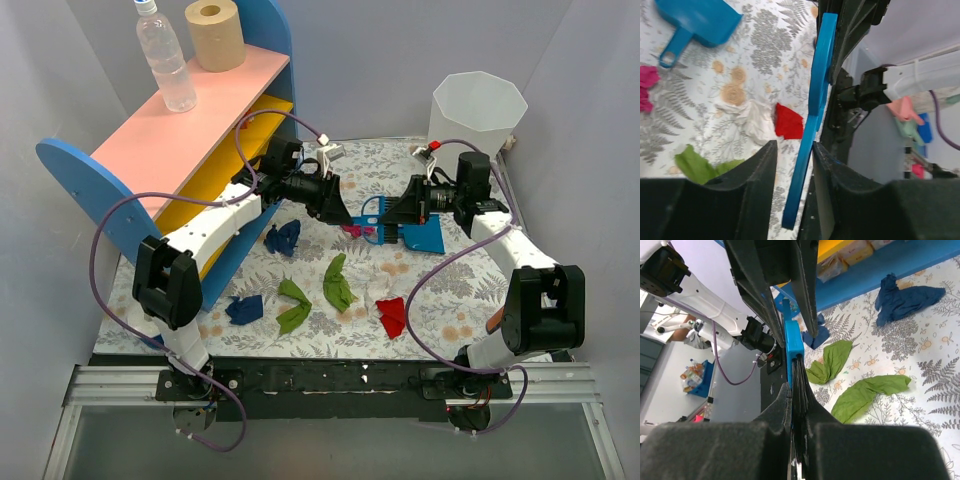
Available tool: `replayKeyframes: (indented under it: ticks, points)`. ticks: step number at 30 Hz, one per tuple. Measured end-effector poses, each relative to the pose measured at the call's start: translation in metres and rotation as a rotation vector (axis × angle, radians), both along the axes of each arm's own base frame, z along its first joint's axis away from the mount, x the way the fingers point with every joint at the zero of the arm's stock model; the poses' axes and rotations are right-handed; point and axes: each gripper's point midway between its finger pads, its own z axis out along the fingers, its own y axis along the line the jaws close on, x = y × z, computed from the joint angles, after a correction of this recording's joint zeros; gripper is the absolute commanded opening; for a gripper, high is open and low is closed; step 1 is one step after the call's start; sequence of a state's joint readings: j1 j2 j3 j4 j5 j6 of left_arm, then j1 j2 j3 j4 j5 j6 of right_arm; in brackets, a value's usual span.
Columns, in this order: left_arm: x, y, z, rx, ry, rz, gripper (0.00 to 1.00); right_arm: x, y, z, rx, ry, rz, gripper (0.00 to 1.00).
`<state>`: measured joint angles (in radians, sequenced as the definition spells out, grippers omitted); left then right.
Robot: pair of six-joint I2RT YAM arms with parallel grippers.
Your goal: Sweep away the paper scraps from the table
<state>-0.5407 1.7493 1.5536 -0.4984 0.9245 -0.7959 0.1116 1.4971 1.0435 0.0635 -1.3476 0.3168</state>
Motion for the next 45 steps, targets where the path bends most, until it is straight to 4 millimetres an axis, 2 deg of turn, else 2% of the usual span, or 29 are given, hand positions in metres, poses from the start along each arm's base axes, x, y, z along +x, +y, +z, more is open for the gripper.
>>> replayKeyframes:
  ticks: [3,7,8,9,11,12,15,18,20,22,24,26,29,33,36,41,44,45]
  points:
    - [-0.001,-0.007,-0.006,-0.024,0.076,-0.030,0.24,0.002,-0.003,-0.002,0.003,0.022,-0.016,0.01]
    - [-0.004,-0.011,-0.002,-0.060,0.123,-0.061,0.00,0.005,-0.009,-0.005,0.007,0.042,-0.039,0.01]
    - [-0.006,-0.012,0.000,-0.071,0.126,-0.073,0.00,0.005,-0.009,-0.006,0.009,0.048,-0.041,0.01]
    - [-0.007,-0.012,0.002,-0.075,0.130,-0.077,0.00,0.004,-0.009,-0.007,0.010,0.053,-0.041,0.23]
    - [-0.008,-0.012,0.001,-0.077,0.141,-0.084,0.00,0.003,-0.010,-0.009,0.009,0.057,-0.047,0.44]
    - [-0.008,-0.012,0.000,-0.076,0.138,-0.085,0.00,0.004,-0.011,-0.009,0.006,0.055,-0.054,0.59]
    - [-0.002,-0.010,0.000,-0.053,0.091,-0.080,0.00,0.013,-0.018,-0.013,-0.034,0.026,-0.125,0.72]
    - [0.007,-0.003,0.006,-0.006,-0.037,-0.085,0.00,0.035,-0.030,-0.006,-0.112,-0.088,-0.214,0.86]
    - [0.012,0.003,0.008,0.036,-0.136,-0.098,0.00,0.051,-0.038,0.010,-0.167,-0.228,-0.253,0.87]
    - [0.014,0.011,0.002,0.089,-0.213,-0.114,0.00,0.057,-0.041,0.026,-0.213,-0.368,-0.256,0.87]
    - [0.014,0.022,-0.011,0.158,-0.259,-0.133,0.00,0.055,-0.037,0.036,-0.255,-0.485,-0.231,0.86]
    - [0.013,0.032,-0.025,0.221,-0.288,-0.150,0.00,0.045,-0.024,0.040,-0.299,-0.608,-0.168,0.85]
    - [0.008,0.046,-0.039,0.296,-0.323,-0.176,0.00,0.021,0.004,0.033,-0.335,-0.724,-0.033,0.85]
    - [0.006,0.053,-0.034,0.316,-0.372,-0.193,0.00,-0.006,0.030,0.016,-0.367,-0.784,0.106,0.84]
    - [0.001,0.054,-0.025,0.309,-0.399,-0.203,0.00,-0.012,0.037,0.009,-0.387,-0.815,0.148,0.82]
    - [-0.006,0.052,-0.010,0.288,-0.436,-0.206,0.00,-0.010,0.045,-0.006,-0.416,-0.810,0.181,0.80]
    - [-0.008,0.051,-0.005,0.278,-0.447,-0.205,0.00,-0.010,0.049,-0.015,-0.427,-0.795,0.199,0.63]
    - [-0.008,0.051,-0.004,0.276,-0.449,-0.202,0.00,-0.010,0.051,-0.017,-0.431,-0.786,0.202,0.53]
